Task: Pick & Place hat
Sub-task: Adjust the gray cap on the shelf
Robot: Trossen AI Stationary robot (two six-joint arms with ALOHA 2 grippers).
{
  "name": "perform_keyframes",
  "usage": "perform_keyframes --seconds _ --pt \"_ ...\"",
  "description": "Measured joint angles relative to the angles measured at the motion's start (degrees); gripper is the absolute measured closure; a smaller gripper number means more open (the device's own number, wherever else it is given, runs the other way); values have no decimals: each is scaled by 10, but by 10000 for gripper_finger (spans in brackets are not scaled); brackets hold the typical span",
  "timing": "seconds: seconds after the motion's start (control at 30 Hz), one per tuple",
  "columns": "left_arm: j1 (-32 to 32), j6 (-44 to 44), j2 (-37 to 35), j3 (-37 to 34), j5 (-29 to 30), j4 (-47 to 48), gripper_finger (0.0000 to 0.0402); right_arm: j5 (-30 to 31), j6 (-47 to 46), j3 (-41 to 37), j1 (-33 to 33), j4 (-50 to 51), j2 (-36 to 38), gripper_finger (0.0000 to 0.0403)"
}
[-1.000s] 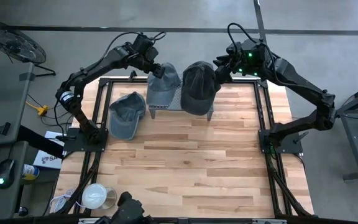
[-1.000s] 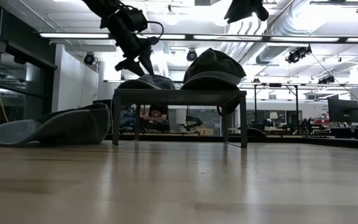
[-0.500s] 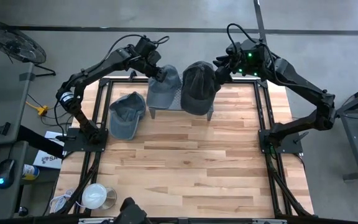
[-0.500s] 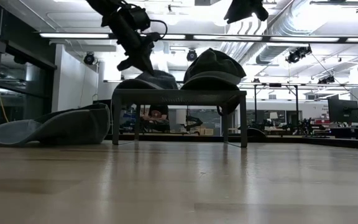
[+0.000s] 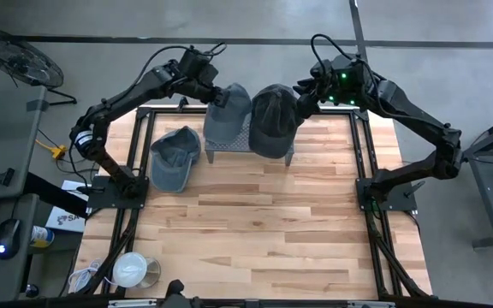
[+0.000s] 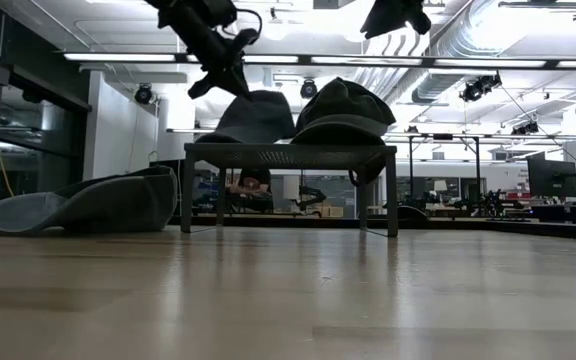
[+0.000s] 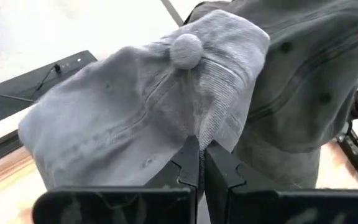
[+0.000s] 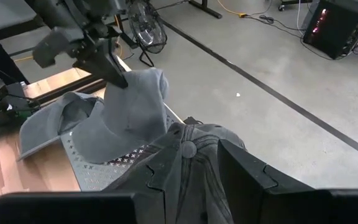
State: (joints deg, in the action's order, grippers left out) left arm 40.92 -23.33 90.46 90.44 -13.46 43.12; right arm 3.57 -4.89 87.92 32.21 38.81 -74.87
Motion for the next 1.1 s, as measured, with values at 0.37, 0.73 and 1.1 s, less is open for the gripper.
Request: perform_keyframes --seconds 0.37,0.73,1.1 --pt "-51 -51 1 0 67 -15 401 -47 17 0 0 0 0 304" --pt "-51 -75 5 0 85 -22 401 -189 60 0 -99 -51 -50 304" --pt "-54 -79 5 0 85 -23 402 -13 157 0 -204 -148 -204 304"
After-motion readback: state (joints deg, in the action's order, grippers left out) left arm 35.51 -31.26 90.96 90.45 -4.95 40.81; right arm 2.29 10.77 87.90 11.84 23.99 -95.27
